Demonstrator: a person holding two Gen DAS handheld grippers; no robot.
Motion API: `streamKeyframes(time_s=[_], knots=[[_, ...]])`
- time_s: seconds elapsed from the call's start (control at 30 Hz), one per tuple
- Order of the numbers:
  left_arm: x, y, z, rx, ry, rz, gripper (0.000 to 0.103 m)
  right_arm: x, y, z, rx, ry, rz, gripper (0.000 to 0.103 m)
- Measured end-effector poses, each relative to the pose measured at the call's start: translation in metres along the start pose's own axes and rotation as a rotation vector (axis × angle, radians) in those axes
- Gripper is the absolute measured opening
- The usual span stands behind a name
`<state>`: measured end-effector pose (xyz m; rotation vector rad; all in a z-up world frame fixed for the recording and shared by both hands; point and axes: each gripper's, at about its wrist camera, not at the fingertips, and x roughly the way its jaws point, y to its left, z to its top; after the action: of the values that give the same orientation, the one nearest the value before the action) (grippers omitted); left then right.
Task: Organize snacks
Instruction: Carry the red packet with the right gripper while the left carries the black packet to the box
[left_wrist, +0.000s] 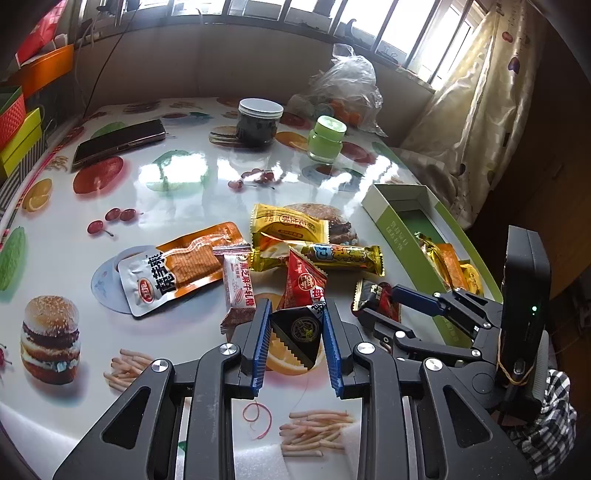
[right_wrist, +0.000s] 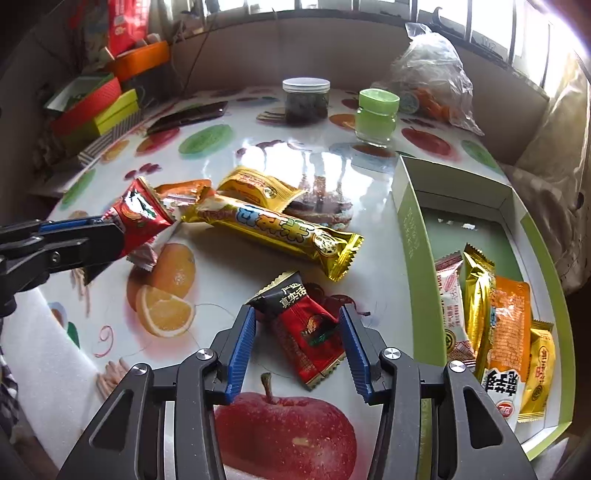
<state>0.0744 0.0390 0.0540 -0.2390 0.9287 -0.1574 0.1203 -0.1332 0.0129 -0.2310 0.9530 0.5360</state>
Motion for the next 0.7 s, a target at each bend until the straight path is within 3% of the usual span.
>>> streamKeyframes(time_s=[0.07,0.1,0.33,0.5,0.63,0.7], knots=[[0.000,0.000,0.000,0.003,0.000,-0.002,0.028,-0.001,0.000,0.000,0.005,-0.005,-0.006,0.032],[0.000,-0.001,0.001,0.003,0.000,-0.002,0.028,-0.001,0.000,-0.001,0.009,-0.008,-0.002,0.023],[-0.001,-0.005,0.001,0.007,-0.002,-0.002,0.028,-0.007,0.000,-0.003,0.024,-0.028,0.004,0.017],[-0.002,-0.009,0.002,0.014,-0.006,-0.003,0.028,-0.016,-0.001,-0.006,0.036,-0.059,0.010,0.006],[-0.003,-0.011,0.001,0.017,-0.008,-0.005,0.028,-0.017,-0.002,-0.008,0.045,-0.058,0.022,0.005],[-0.003,-0.011,0.001,0.015,-0.006,-0.004,0.028,-0.018,-0.005,-0.009,0.061,-0.069,0.050,0.015]])
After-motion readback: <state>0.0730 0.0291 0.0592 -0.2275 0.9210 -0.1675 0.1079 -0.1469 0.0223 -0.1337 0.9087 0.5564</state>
